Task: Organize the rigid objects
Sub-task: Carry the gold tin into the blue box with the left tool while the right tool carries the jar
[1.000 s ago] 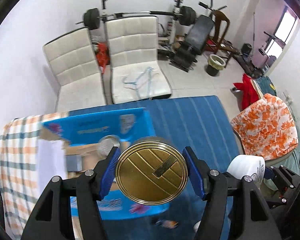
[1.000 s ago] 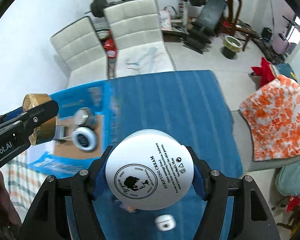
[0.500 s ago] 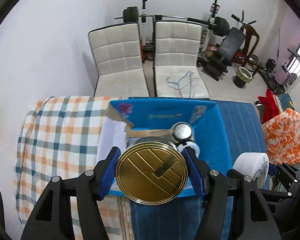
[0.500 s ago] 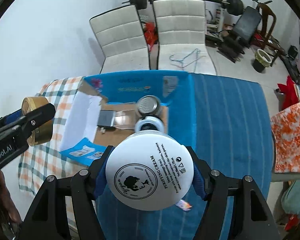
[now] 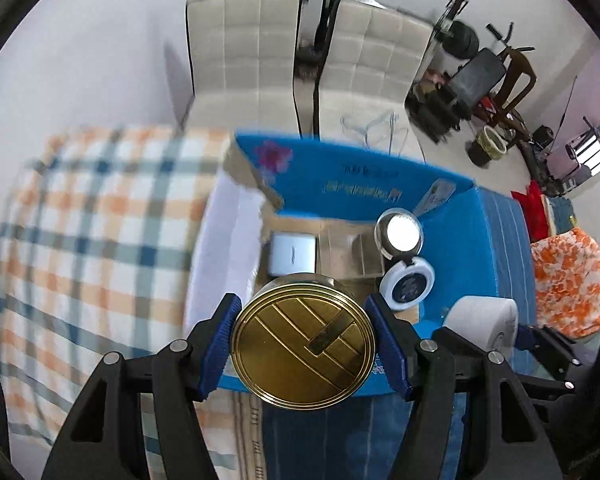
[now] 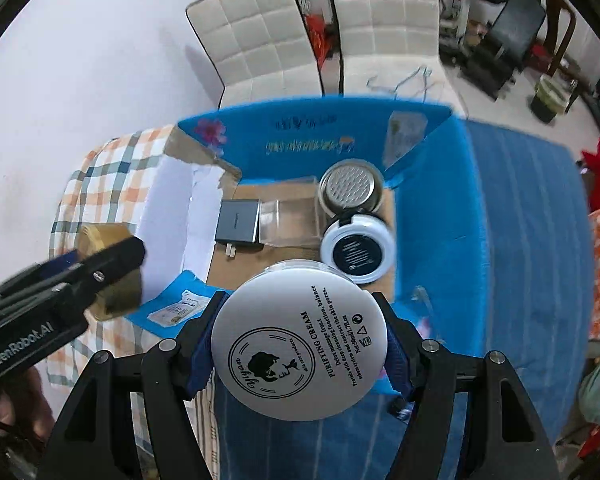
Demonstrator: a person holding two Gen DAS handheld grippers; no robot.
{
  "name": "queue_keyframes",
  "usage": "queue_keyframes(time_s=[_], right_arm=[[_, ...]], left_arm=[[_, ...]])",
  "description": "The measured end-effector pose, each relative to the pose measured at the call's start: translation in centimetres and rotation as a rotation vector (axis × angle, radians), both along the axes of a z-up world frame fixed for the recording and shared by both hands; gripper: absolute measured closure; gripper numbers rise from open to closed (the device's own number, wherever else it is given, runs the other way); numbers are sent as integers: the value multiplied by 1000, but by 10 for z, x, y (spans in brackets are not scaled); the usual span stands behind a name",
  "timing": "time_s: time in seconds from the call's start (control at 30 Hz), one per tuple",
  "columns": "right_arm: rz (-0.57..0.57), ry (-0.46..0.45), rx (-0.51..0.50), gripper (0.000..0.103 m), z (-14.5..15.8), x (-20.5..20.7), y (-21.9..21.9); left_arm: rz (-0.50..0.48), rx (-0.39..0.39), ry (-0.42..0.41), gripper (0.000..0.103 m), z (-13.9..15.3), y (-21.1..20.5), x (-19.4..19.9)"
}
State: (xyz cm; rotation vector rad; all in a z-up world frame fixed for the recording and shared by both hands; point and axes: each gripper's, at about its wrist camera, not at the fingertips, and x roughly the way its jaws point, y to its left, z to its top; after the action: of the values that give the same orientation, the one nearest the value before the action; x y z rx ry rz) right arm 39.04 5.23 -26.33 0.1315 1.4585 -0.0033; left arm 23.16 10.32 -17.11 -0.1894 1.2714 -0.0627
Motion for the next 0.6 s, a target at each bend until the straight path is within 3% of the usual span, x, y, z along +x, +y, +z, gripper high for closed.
queue_keyframes(time_s=[0.33,0.6], right_arm=[[0,124,31,32,-98,22,7],[-32,178,56,31,-142,36,7]], left_arm=[[2,-133,199,41,-86,7,32],[-28,-131,273,41,-121,0,47]])
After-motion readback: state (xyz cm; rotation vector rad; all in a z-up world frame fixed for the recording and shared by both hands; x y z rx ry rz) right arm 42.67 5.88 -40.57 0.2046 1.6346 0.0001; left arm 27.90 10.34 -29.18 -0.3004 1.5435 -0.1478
